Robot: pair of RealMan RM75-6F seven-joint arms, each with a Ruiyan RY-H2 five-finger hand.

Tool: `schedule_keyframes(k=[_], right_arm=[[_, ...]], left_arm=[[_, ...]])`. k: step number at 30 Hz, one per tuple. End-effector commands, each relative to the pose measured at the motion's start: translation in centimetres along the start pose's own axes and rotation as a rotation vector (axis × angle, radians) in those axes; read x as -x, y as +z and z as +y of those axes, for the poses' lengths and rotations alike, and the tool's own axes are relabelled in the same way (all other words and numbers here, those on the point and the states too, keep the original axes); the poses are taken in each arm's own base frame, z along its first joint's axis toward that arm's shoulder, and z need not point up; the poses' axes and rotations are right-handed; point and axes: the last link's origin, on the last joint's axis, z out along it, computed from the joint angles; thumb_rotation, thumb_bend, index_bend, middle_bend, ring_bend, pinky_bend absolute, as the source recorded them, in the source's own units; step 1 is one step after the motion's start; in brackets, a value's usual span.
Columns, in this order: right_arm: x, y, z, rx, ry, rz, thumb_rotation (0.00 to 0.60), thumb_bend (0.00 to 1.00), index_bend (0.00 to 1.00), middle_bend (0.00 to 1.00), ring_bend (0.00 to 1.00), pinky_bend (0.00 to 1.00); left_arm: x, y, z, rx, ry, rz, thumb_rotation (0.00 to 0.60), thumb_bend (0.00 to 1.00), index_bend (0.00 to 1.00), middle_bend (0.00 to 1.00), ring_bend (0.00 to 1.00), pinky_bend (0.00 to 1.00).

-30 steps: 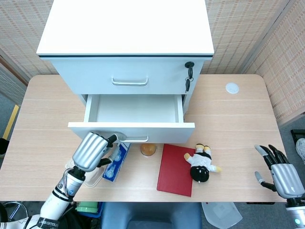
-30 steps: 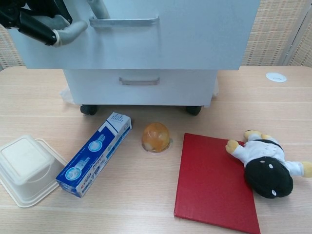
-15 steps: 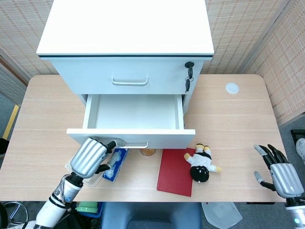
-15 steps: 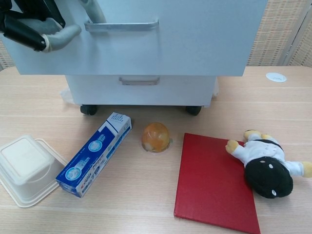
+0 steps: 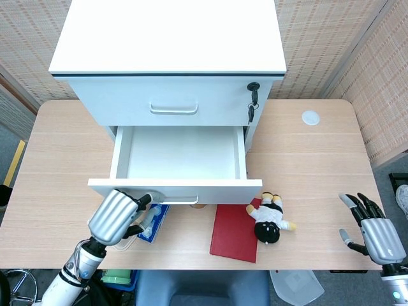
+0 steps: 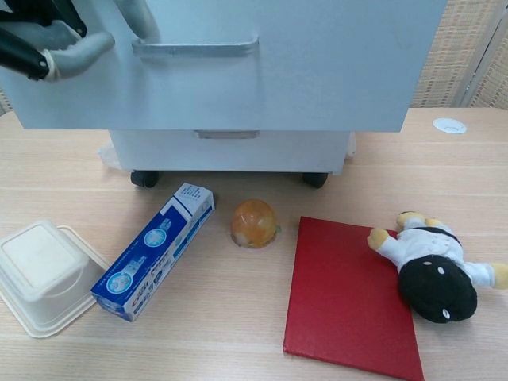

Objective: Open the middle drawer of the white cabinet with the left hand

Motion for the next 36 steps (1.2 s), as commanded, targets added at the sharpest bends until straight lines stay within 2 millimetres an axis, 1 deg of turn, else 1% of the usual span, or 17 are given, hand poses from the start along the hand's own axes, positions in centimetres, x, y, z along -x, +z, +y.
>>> schedule_keyframes(k=[1, 3, 6, 11, 14, 17, 24, 32, 36], right_arm=[[0.0, 0.0, 0.0, 0.001, 0.0, -0.001, 0.6, 0.33, 0.09, 0.11, 0.04, 0.1], [0.0, 0.0, 0.0, 0.001, 0.001, -0.001, 0.6, 0.33, 0.09, 0.11, 0.04, 0.1], [0.0, 0.0, 0.0, 0.002, 0.001, -0.001, 0.6, 0.33, 0.09, 0.11, 0.04, 0.1], [0.0, 0.0, 0.0, 0.002, 0.003, 0.0, 0.6, 0.33, 0.09, 0.11, 0.04, 0.1], [0.0, -0.1, 0.0, 0.002, 0.003, 0.003, 0.6, 0.33, 0.09, 0.11, 0.04, 0.1], [0.0, -0.1, 0.0, 0.001, 0.002, 0.004, 0.6, 0.33, 0.09, 0.11, 0.04, 0.1], [-0.1, -0.1, -0.2, -0.006, 0.003, 0.008, 0.6, 0.33, 0.09, 0.11, 0.04, 0.1], [-0.2, -0.1, -0.5, -0.01, -0.002, 0.007, 0.6, 0.33, 0.09, 0.11, 0.04, 0.1], [-0.3, 0.1, -0.7, -0.016, -0.004, 0.005, 0.6, 0.33, 0.09, 0.11, 0.04, 0.1]], left_arm=[[-0.6, -0.3, 0.0, 0.006, -0.017, 0.041, 0.6, 0.51, 0.39, 0.97, 1.0, 1.0], [-0.9, -0.6, -0.1, 0.009, -0.024, 0.071, 0.6, 0.51, 0.41, 0.96, 1.0, 1.0], [-1.3, -1.1, -0.5, 0.002, -0.028, 0.111, 0.6, 0.51, 0.47, 0.95, 1.0, 1.0], [-1.8, -2.2, -1.3, -0.013, -0.037, 0.16, 0.6, 0.51, 0.64, 0.94, 1.0, 1.0], [-2.0, -3.1, -2.0, -0.039, -0.041, 0.188, 0.6, 0.51, 0.75, 0.94, 1.0, 1.0], [-2.1, -3.9, -2.9, -0.072, -0.034, 0.205, 0.6, 0.51, 0.81, 0.94, 1.0, 1.0], [-2.3, -5.8, -4.2, -0.122, -0.008, 0.224, 0.6, 0.51, 0.85, 0.95, 1.0, 1.0], [-2.5, -9.1, -5.9, -0.188, 0.068, 0.238, 0.6, 0.51, 0.86, 0.95, 1.0, 1.0], [-2.2, -11.0, -6.6, -0.229, 0.083, 0.208, 0.6, 0.51, 0.85, 0.95, 1.0, 1.0]])
